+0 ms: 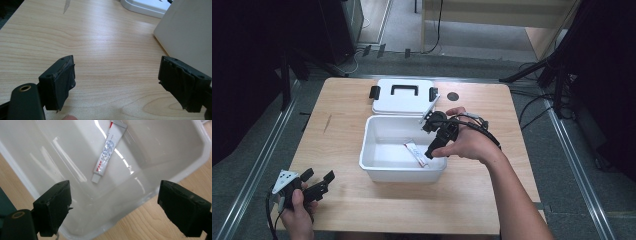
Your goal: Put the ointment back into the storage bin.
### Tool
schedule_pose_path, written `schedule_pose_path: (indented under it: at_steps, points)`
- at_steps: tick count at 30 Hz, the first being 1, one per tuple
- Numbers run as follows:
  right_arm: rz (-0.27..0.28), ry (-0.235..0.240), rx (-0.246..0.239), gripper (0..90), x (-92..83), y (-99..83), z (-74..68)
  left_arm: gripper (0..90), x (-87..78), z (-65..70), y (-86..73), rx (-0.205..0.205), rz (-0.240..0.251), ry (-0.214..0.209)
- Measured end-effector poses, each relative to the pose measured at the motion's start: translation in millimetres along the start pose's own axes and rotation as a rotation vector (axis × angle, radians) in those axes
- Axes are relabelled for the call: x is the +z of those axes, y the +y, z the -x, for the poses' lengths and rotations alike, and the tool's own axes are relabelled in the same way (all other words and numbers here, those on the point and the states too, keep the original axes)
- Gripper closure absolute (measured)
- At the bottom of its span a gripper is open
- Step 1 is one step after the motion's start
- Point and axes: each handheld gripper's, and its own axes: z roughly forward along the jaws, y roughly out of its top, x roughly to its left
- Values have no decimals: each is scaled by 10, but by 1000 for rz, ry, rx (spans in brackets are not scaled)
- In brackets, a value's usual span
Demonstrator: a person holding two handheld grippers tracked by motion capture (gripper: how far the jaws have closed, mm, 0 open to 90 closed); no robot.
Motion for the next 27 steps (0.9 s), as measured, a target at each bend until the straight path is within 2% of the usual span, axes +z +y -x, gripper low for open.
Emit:
schedule_pose_path:
  at_steps: [10,21,27]
  points:
    - [46,-10,42,132,-121,-275,104,147,1,4,-2,5,-1,1]
    - [109,-11,140,136,-62,-711,298,147,-1,6,-2,9,-5,2]
    - [170,-34,215,137,4,-998,410,147,-1,10,-3,11,-5,3]
